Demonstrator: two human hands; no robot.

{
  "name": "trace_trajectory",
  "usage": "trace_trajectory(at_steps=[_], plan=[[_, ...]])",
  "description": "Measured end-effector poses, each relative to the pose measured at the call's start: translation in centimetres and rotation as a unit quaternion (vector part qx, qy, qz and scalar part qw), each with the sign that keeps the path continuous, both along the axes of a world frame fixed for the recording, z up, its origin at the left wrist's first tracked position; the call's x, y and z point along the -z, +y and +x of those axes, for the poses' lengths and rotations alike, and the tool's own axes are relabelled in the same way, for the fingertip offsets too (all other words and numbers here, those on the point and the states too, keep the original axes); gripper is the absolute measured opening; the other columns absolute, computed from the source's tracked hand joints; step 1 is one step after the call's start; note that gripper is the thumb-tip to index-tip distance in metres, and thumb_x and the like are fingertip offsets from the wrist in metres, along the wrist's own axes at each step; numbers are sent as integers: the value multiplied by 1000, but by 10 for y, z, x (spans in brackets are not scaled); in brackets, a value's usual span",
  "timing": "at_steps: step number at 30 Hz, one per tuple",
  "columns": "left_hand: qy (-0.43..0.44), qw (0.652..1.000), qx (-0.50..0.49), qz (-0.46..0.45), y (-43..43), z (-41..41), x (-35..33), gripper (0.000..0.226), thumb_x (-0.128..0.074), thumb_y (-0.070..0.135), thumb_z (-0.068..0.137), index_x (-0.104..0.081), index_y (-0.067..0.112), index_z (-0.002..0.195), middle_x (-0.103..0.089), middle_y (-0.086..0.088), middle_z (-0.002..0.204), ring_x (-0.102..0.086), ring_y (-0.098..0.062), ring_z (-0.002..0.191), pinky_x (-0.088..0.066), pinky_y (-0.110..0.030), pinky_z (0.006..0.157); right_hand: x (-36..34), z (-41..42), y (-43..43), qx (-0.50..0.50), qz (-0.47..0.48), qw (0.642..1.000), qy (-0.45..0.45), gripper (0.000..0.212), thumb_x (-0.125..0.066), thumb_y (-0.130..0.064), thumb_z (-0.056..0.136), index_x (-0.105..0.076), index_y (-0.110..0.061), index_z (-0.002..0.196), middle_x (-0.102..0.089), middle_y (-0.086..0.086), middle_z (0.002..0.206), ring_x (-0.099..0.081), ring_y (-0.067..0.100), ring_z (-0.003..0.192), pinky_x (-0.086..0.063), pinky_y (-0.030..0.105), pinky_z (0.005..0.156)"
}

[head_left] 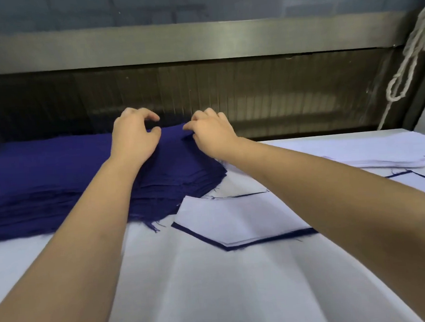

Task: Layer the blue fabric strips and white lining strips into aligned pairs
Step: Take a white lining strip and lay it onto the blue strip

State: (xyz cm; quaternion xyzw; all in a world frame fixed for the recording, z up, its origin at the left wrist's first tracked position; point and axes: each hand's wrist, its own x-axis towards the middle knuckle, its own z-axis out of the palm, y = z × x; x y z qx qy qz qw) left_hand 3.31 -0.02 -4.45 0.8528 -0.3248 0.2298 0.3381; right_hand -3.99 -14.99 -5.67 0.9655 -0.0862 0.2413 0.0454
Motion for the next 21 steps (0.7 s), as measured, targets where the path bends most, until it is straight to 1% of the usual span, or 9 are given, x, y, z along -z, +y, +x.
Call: trace_trajectory(at_steps=[3,6,9,12,14,17,19,21], plan=[[39,999,-7,26,3,6,10,27,-62,17,87,-64,17,114,-53,-11,125,-50,-29,116,-39,-35,94,-3,19,6,0,-30,999,30,39,-46,-13,95,-53,-26,131,-50,2,130,-39,26,122,-30,37,96],[70,997,-8,20,5,11,18,25,-64,16,86,-66,17,111,-53,-10,125,-52,-27,113,-39,-32,89,-4,27,9,-12,-43,998,38,35,-46,-14,96,-58,-26,126,-53,2,129,-41,25,121,-30,37,95],[87,996,-5,-1,5,16,20,23,-65,14,85,-67,18,108,-54,-7,124,-54,-24,111,-37,-28,83,-8,30,9,-25,-19,999,33,30,-46,-13,96,-63,-25,118,-59,0,124,-45,23,119,-30,33,94],[96,995,2,0,4,17,22,23,-64,15,85,-66,18,109,-53,-6,124,-54,-24,111,-37,-27,83,-15,29,9,-19,10,999,36,25,-49,-16,95,-66,-26,110,-65,-3,114,-52,20,114,-30,32,93],[98,995,0,0,4,17,24,26,-64,16,86,-64,17,112,-53,-7,124,-54,-24,111,-37,-28,83,-19,30,11,-3,39,999,29,21,-54,-16,92,-68,-24,105,-66,-1,111,-53,22,112,-32,32,94],[100,995,-4,-23,5,16,25,31,-64,17,87,-61,17,117,-52,-7,125,-54,-23,110,-38,-27,83,-27,34,16,33,129,991,27,12,-65,-13,85,-70,-20,92,-66,4,108,-57,26,107,-43,35,91],[100,994,-3,-31,5,15,24,31,-63,17,87,-60,17,118,-52,-6,126,-54,-22,110,-38,-26,83,-35,36,15,35,182,981,50,8,-71,-14,80,-68,-21,80,-66,3,97,-61,24,102,-48,34,85],[102,994,0,-36,5,14,24,28,-63,16,87,-59,17,115,-51,-6,125,-54,-22,109,-37,-26,81,-41,35,13,25,216,974,63,6,-72,-16,80,-68,-21,80,-63,0,89,-62,23,99,-48,31,80]])
